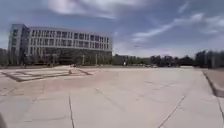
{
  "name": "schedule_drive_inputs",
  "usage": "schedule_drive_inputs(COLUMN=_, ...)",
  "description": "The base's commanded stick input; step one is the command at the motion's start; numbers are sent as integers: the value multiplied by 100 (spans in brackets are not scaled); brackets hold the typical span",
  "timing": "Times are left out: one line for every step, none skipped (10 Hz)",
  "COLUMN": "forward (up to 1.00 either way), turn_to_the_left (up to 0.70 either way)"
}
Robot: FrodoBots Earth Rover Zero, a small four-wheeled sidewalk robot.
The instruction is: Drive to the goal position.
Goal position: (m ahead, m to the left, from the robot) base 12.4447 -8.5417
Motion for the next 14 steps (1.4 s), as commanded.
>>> schedule_drive_inputs(forward=70, turn_to_the_left=-14)
schedule_drive_inputs(forward=70, turn_to_the_left=-14)
schedule_drive_inputs(forward=70, turn_to_the_left=-14)
schedule_drive_inputs(forward=70, turn_to_the_left=-14)
schedule_drive_inputs(forward=70, turn_to_the_left=-14)
schedule_drive_inputs(forward=70, turn_to_the_left=-14)
schedule_drive_inputs(forward=70, turn_to_the_left=-14)
schedule_drive_inputs(forward=70, turn_to_the_left=-14)
schedule_drive_inputs(forward=70, turn_to_the_left=-14)
schedule_drive_inputs(forward=70, turn_to_the_left=-14)
schedule_drive_inputs(forward=70, turn_to_the_left=-14)
schedule_drive_inputs(forward=70, turn_to_the_left=-14)
schedule_drive_inputs(forward=70, turn_to_the_left=-14)
schedule_drive_inputs(forward=70, turn_to_the_left=-14)
